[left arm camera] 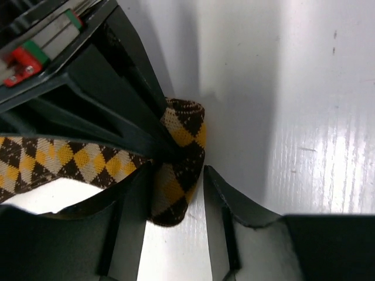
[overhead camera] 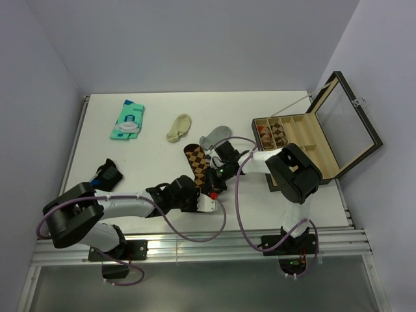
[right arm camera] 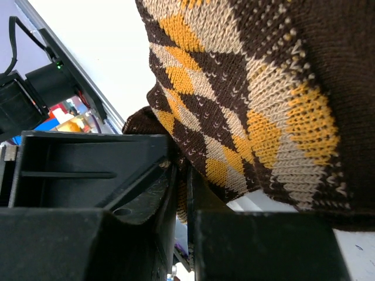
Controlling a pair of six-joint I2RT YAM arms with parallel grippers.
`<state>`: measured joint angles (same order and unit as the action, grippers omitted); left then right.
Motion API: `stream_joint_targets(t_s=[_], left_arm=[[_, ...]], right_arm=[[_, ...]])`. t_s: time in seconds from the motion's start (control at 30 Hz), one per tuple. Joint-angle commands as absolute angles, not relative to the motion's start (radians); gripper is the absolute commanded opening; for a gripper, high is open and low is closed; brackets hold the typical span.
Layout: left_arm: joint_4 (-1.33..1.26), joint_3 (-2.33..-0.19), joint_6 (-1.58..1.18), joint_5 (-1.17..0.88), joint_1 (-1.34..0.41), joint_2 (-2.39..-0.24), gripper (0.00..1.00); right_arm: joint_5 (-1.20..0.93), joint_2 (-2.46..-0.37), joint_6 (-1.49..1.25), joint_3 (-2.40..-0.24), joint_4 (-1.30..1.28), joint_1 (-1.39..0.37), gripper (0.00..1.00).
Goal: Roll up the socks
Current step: Roll the sock at the center of the board.
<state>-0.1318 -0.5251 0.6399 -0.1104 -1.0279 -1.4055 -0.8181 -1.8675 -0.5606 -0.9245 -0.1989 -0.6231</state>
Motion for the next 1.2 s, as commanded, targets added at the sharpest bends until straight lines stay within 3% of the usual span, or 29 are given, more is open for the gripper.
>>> stream_joint_targets(t_s=[0.0, 0.17, 0.27, 0.4, 0.5, 0.6, 1.07, 1.17], left_arm=[[-0.106, -0.581, 0.650, -0.109, -1.035, -1.440, 0.45], [-0.034, -0.614, 0.655, -0.132, -1.035, -1.474, 0.27], [-0.003, -0.636, 0.650, -0.155, -1.035, -1.482, 0.14], [0.089, -0.657, 0.643, -0.207, -1.034, -1.483, 0.00], [0.147, -0.692, 0.637, -0.267, -1.020, -1.480, 0.00], [0.253, -0.753, 0.634, -0.389, -0.974, -1.486, 0.00], [0.728, -1.075, 0.739, -0.777, -0.787, -1.739, 0.01], [0.816, -1.136, 0.762, -0.798, -0.756, -1.810, 0.00]], right_arm=[[-0.804, -1.873, -0.555, -0.919, -0.212, -0.618, 0.06], [-0.799, -1.859, -0.557, -0.913, -0.206, -0.617, 0.07], [-0.770, -1.842, -0.560, -0.914, -0.207, -0.615, 0.16], [-0.704, -1.764, -0.589, -0.893, -0.180, -0.612, 0.41], [-0.649, -1.668, -0.600, -0.859, -0.153, -0.601, 0.57], [-0.592, -1.568, -0.610, -0.825, -0.158, -0.574, 0.62], [-0.247, -0.945, -0.752, -0.568, -0.182, -0.430, 0.67], [-0.268, -0.812, -0.747, -0.514, -0.146, -0.426, 0.68]])
